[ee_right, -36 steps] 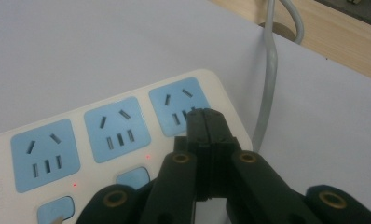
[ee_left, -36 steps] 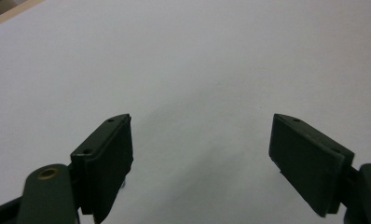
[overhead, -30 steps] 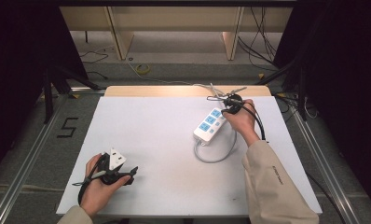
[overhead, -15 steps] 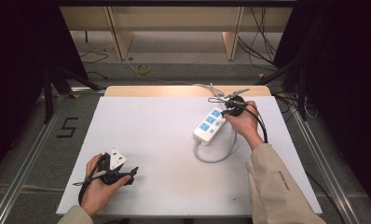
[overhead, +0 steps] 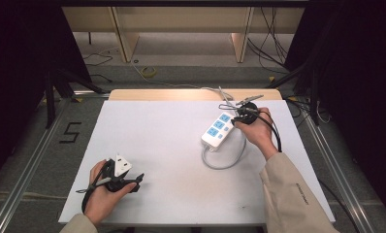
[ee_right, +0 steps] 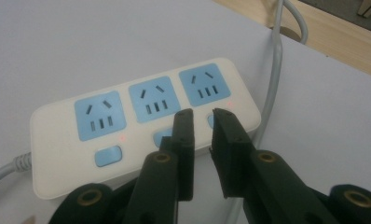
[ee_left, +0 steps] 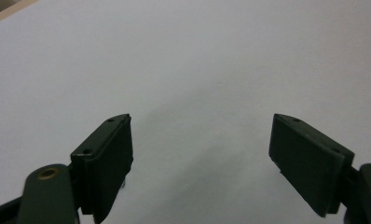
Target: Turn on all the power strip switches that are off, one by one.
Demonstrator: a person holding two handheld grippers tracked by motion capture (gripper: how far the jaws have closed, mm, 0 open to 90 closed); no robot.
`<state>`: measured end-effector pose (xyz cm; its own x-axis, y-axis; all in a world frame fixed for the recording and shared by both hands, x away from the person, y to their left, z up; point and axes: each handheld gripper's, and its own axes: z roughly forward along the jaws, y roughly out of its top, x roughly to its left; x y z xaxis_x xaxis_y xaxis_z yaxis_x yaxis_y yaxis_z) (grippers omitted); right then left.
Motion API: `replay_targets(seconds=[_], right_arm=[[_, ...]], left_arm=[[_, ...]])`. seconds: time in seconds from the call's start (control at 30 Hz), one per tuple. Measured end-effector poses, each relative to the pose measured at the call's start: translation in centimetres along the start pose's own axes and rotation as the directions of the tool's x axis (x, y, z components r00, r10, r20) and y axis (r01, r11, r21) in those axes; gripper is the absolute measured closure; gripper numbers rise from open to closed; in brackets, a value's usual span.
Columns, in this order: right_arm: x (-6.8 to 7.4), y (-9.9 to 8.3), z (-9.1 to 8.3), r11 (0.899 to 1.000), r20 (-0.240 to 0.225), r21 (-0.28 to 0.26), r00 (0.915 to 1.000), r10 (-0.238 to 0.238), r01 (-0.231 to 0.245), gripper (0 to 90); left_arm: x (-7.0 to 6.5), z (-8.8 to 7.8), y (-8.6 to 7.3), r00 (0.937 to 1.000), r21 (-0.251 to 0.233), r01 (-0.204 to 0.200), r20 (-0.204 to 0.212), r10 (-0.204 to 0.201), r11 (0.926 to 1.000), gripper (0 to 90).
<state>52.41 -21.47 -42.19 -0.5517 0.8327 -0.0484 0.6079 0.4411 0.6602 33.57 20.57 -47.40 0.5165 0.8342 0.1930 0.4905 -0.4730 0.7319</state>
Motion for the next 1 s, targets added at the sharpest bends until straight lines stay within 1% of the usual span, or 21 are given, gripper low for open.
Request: replay_targets(seconds=[0.37, 0.57, 0.7, 0.87, 1.0], right_arm=[[0.3, -1.6, -1.3, 1.0, -0.021, -0.007, 0.9998, -0.001, 0.001, 74.2], [0.7, -2.5, -2.2, 1.0, -0.043, -0.016, 0.9991, -0.004, 0.003, 69.0], [1.1, -3.2, -2.9, 1.0, -0.066, -0.028, 0.9978, -0.002, 0.0, 65.5], [1.6, -3.9, -3.7, 0.999, -0.076, -0.038, 0.997, -0.015, 0.012, 61.8], [1.8, -4.6, -4.2, 0.999, -0.089, -0.046, 0.996, -0.013, 0.009, 58.4]], left_arm=[[-0.1, 0.1, 0.0, 1.0, 0.004, 0.006, 0.001, -0.006, 1.0, 21.5], [0.0, 0.1, -0.1, 1.0, 0.005, 0.005, 0.001, -0.005, 1.0, 21.5], [0.0, 0.1, -0.1, 1.0, 0.008, 0.006, 0.002, -0.006, 1.0, 21.5], [0.0, 0.2, -0.1, 1.0, 0.006, 0.006, 0.001, -0.006, 1.0, 21.4], [0.0, 0.2, -0.1, 1.0, 0.01, 0.006, 0.001, -0.006, 0.9999, 21.4]])
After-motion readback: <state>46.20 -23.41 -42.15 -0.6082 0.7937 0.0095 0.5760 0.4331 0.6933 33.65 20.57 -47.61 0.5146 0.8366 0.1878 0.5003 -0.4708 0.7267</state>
